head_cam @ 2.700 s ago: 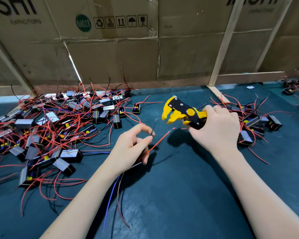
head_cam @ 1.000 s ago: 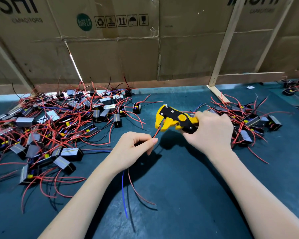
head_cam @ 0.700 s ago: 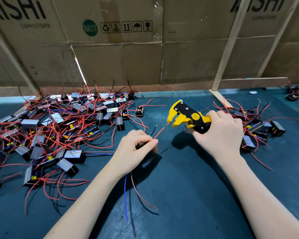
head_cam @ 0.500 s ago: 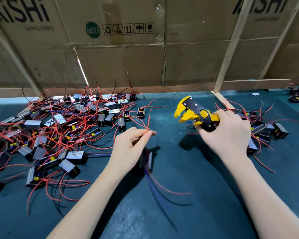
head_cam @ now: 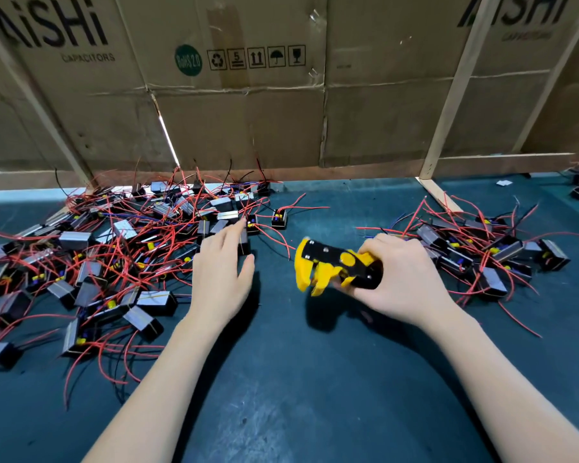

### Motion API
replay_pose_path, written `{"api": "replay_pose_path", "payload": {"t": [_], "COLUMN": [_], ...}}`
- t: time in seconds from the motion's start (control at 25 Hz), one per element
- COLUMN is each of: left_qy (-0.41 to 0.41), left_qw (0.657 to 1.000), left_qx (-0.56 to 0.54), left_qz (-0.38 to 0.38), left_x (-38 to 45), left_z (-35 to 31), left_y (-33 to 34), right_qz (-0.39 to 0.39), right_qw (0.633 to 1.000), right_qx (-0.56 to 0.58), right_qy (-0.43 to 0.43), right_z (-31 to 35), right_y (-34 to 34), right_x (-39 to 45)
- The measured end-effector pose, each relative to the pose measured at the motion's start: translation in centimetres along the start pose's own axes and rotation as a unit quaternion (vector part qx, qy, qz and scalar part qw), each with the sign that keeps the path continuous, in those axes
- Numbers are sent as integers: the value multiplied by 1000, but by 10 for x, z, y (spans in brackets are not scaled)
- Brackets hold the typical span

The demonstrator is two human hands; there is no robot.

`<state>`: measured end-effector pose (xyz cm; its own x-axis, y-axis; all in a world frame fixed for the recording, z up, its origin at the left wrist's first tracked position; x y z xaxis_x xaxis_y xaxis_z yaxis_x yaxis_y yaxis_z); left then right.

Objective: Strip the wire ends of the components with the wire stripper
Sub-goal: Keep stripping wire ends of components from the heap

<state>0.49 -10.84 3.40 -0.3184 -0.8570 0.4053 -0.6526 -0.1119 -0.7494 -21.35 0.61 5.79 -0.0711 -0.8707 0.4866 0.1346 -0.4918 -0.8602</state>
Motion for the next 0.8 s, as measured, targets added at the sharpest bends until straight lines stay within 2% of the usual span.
{"api": "replay_pose_path", "payload": {"t": [0.12, 0.24, 0.36, 0.48, 0.52, 0.6, 0.68, 0.72, 0.8], "left_qy": [-18, 4, 87, 192, 218, 237, 216, 199, 153], "left_qw": [996, 997, 996, 981, 975, 970, 973, 976, 980], "left_qx": [61, 61, 36, 26, 23, -3, -58, -81, -115], "left_qz": [63, 38, -3, 9, 23, 55, 57, 37, -48], "left_x": [-2, -3, -9, -19, -22, -26, -25, -22, -17], "left_z": [9, 6, -19, -53, -60, -65, -64, -62, -54], "left_y": [19, 13, 4, 3, 5, 7, 4, -1, -20], "right_qz": [61, 43, 15, 17, -7, -118, -214, -224, -185], "right_qw": [997, 990, 969, 950, 951, 963, 957, 942, 890], "right_qx": [-50, -59, -106, -174, -169, -85, 77, 185, 379], "right_qy": [21, 117, 221, 261, 259, 227, 183, 167, 175], "right_z": [-7, -32, -61, -74, -72, -62, -53, -50, -43], "right_y": [18, 13, 3, -1, -5, -24, -41, -42, -31], "right_x": [-3, -3, -8, -13, -12, -10, -10, -9, -6]}}
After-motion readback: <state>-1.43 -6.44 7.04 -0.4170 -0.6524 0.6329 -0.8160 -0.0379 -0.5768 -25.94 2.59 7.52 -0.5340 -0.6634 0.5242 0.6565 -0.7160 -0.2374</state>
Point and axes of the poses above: each hand's wrist, its own x-axis towards the middle knuckle, its own y-axis out of the palm, z = x × y, the point moved 9 cm from there along x, towards the middle knuckle, and after that the axes turned 5 degrees about -x, right-handed, at the moved point
